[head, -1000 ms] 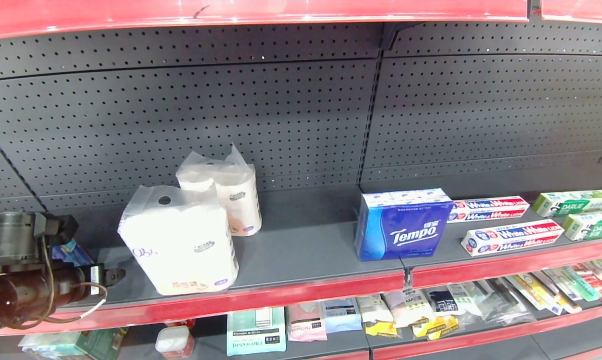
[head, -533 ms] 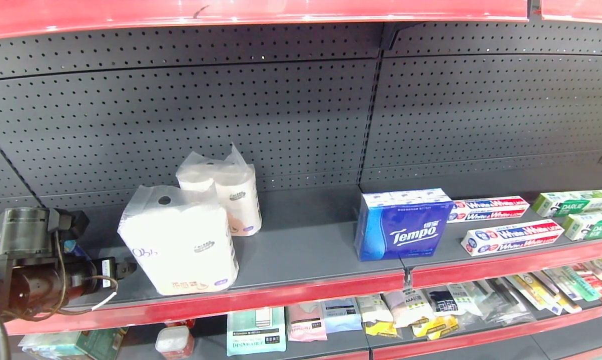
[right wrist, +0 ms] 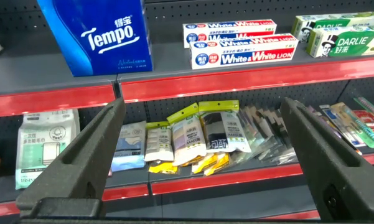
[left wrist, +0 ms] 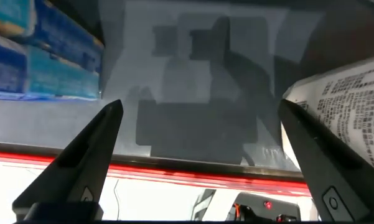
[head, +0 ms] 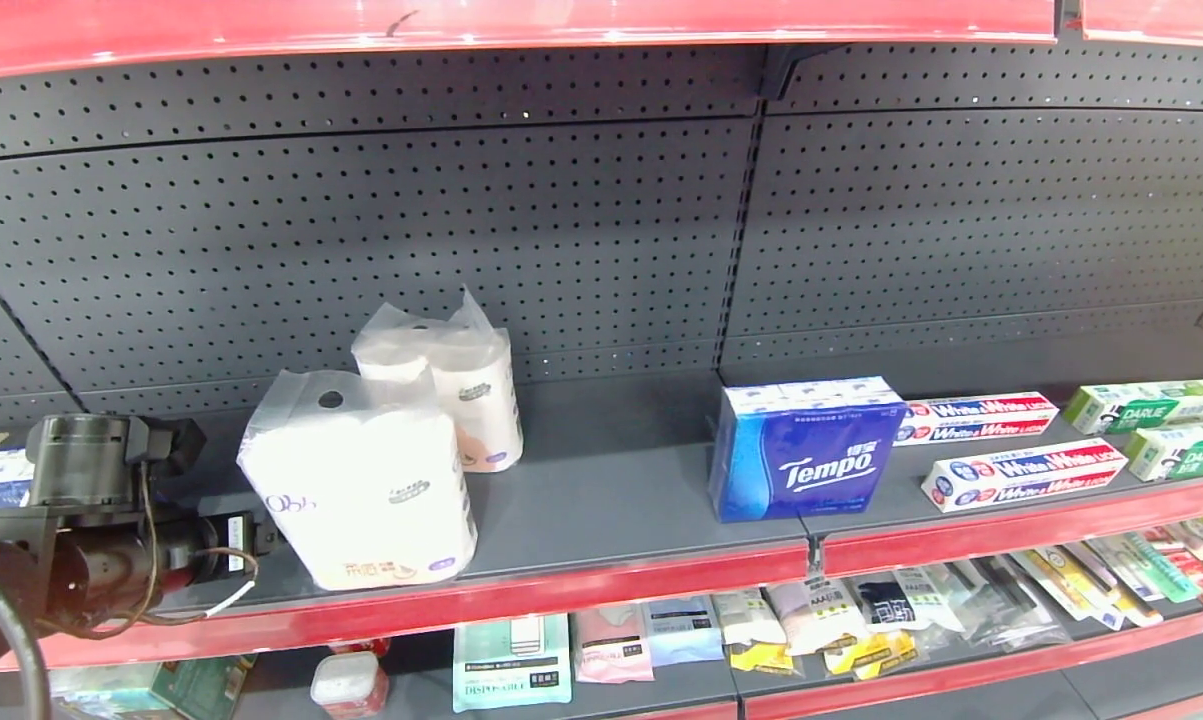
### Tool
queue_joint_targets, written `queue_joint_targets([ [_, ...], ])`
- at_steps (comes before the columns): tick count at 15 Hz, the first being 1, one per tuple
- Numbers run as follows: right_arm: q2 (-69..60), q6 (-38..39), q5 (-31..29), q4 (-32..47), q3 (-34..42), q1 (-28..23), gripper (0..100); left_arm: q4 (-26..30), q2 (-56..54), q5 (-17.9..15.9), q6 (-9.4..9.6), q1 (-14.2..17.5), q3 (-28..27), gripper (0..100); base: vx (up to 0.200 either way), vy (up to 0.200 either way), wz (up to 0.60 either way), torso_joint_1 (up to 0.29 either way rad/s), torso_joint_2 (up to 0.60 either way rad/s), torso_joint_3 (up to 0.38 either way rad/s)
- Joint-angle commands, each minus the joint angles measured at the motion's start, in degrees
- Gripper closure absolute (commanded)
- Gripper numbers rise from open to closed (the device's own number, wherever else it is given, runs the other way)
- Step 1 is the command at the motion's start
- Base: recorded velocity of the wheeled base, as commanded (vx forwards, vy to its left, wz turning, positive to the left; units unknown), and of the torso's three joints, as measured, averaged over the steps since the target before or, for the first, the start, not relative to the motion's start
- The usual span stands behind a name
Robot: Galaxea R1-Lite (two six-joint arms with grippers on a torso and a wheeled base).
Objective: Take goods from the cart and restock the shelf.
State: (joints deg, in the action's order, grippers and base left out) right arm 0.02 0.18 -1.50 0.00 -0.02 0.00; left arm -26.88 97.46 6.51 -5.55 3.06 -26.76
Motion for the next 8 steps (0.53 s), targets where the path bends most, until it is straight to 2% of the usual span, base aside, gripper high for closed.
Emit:
queue_joint_targets([
  [1,0.1,0.0,0.0,0.0,0.0,0.0,0,0.0,0.1,0.0,0.01,-0.6,0.1,0,0.0,0.0,0.0,0.0,0.0,0.0],
  [8,0.1,0.0,0.0,0.0,-0.1,0.0,0,0.0,-0.3,0.1,0.1,-3.1,0.5,0,0.0,0.0,0.0,0.0,0.0,0.0],
])
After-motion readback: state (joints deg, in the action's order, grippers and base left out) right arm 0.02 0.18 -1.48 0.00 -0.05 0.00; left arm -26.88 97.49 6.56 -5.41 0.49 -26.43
